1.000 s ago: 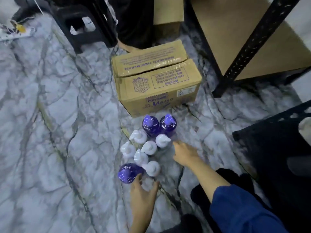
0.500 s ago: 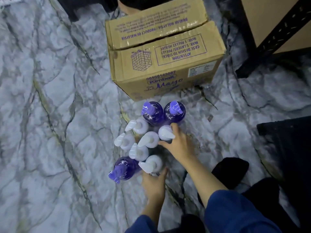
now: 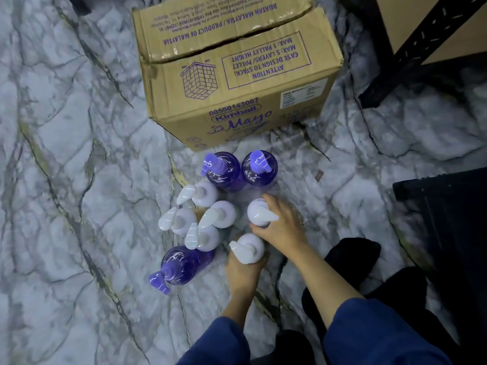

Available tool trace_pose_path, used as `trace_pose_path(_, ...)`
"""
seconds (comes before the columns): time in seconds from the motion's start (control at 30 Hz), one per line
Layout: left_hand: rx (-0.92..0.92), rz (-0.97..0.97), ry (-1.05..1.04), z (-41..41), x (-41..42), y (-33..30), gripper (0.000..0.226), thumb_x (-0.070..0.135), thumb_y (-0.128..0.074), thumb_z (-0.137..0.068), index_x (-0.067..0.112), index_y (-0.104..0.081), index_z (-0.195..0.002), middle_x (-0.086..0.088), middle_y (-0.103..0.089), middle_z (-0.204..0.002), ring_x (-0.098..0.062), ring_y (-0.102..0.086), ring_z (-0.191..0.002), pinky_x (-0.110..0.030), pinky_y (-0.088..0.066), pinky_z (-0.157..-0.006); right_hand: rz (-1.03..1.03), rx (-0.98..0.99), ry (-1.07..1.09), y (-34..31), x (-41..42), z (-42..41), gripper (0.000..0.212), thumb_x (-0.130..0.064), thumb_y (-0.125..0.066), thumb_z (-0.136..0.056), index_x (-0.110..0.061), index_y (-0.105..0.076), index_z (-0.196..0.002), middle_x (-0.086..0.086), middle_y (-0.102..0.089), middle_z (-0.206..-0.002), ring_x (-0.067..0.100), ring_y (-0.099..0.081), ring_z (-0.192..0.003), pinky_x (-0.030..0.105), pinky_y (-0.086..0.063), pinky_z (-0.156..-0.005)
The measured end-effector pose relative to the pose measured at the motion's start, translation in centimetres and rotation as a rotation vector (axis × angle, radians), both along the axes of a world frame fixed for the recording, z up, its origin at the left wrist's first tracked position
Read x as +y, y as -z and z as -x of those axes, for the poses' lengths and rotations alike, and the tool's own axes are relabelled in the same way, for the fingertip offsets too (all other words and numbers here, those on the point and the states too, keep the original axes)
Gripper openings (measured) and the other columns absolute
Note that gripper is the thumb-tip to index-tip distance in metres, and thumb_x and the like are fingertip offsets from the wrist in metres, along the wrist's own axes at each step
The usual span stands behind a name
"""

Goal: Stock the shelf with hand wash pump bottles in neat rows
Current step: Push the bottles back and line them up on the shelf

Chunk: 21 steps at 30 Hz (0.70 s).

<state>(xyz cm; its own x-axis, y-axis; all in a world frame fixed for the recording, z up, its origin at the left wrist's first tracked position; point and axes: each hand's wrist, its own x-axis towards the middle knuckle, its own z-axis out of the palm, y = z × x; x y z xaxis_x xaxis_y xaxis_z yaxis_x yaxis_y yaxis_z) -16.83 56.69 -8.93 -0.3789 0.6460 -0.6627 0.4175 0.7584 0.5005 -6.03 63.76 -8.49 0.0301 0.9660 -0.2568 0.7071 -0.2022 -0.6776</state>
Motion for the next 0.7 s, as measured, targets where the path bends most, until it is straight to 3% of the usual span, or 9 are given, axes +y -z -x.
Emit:
trace_pose_path(0.1,-0.018,-0.016,-0.044,0.0,-0.1,0.2,0.047,0.027,-0.084,-0.066,0.017,-0.056,-0.102,0.004,-0.063,-0.089,-0.011,-0.060,-0.081,-0.021,-0.045,-0.068,0.080,0.053,0.014,0.6,-0.2,-0.3,0.062,-0.016,-0.073,-0.068,-0.015,-0.051,-0.125,0.006,-0.062,-0.115,0.032,-0.058,-0.101,0.036,-0.048,-0.079)
trace_pose_path(0.2,-0.035,-0.043,-0.047,-0.3,0.0,0.3,0.046,0.032,-0.081,-0.066,0.017,-0.057,-0.102,0.002,-0.065,-0.094,-0.016,-0.063,-0.088,-0.032,-0.051,-0.077,0.154,0.083,0.082,1.1,-0.1,0.0,0.060,-0.021,-0.073,-0.066,-0.022,-0.048,-0.121,0.006,-0.063,-0.111,0.034,-0.059,-0.096,0.040,-0.049,-0.078)
trace_pose_path(0.3,-0.045,-0.066,-0.033,-0.9,0.0,-0.3,0.060,0.042,-0.070,-0.058,0.019,-0.055,-0.111,0.002,-0.065,-0.100,-0.016,-0.062,-0.092,-0.035,-0.052,-0.082,0.175,0.162,0.217,0.8,-0.8,-0.1,0.055,-0.015,-0.073,-0.068,-0.017,-0.046,-0.116,0.009,-0.063,-0.108,0.035,-0.058,-0.096,0.039,-0.049,-0.073)
trace_pose_path(0.4,-0.052,-0.131,-0.009,-1.5,-0.4,-1.3,0.052,0.045,-0.067,-0.055,0.020,-0.053,-0.098,-0.001,-0.061,-0.094,-0.017,-0.062,-0.087,-0.032,-0.050,-0.074,0.171,0.207,0.451,-0.2,-1.7,-1.1,0.054,-0.009,-0.073,-0.068,-0.011,-0.043,-0.113,0.013,-0.064,-0.105,0.037,-0.059,-0.094,0.034,-0.043,-0.068)
trace_pose_path(0.5,-0.082,-0.214,0.042,-2.7,-0.4,-3.0,0.040,0.047,-0.069,-0.054,0.037,-0.049,-0.088,0.008,-0.058,-0.091,-0.002,-0.058,-0.084,-0.017,-0.043,-0.069,0.130,0.254,0.700,-1.6,-1.7,-2.9,0.060,-0.011,-0.079,-0.064,-0.010,-0.045,-0.113,0.013,-0.063,-0.108,0.032,-0.059,-0.096,0.026,-0.037,-0.068)
trace_pose_path(0.63,-0.098,-0.330,0.126,-4.6,0.5,-5.2,0.057,0.054,-0.072,-0.056,0.034,-0.054,-0.106,0.017,-0.053,-0.101,-0.001,-0.055,-0.094,-0.023,-0.044,-0.080,0.046,0.303,0.896,-4.0,-0.9,-5.8,0.066,-0.016,-0.079,-0.067,-0.016,-0.045,-0.123,0.008,-0.056,-0.119,0.029,-0.057,-0.102,0.029,-0.042,-0.074)
trace_pose_path(0.7,-0.115,-0.400,0.165,-5.5,1.3,-6.5,0.064,0.048,-0.076,-0.060,0.038,-0.051,-0.118,0.026,-0.054,-0.106,0.000,-0.054,-0.101,-0.020,-0.043,-0.085,0.012,0.282,0.963,-5.6,-0.5,-7.1,0.070,-0.019,-0.076,-0.072,-0.018,-0.042,-0.134,0.008,-0.050,-0.127,0.028,-0.054,-0.108,0.031,-0.041,-0.079)
